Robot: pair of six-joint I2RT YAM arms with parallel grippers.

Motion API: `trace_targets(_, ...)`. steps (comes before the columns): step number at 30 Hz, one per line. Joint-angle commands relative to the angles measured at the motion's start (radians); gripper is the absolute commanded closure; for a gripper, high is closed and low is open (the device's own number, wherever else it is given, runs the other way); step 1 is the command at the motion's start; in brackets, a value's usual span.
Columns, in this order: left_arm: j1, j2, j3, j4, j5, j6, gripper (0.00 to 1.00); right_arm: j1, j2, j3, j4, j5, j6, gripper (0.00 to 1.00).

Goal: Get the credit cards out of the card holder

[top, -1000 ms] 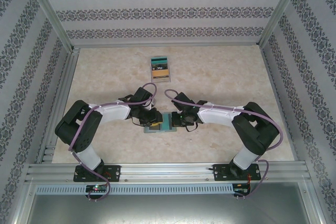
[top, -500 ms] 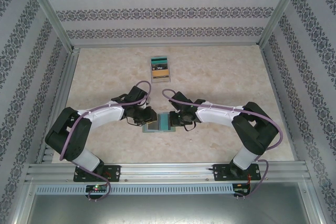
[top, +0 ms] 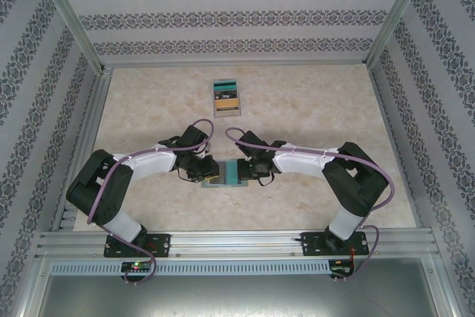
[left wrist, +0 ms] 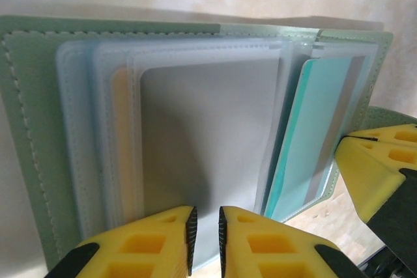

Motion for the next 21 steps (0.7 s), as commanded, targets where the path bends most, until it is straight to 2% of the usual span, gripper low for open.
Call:
trace_targets(1, 0.008, 0.036, -0.023, -0.038, -0.023, 0.018, 0.79, 0.015, 0.037, 0.020, -0.004, -0.009, -0.009, 0.93)
trace_targets(21, 0.008, 0.040, -0.013, -0.041, -0.018, 0.018, 0.79, 0.038, 0.063, 0.056, -0.008, -0.012, -0.009, 0.93)
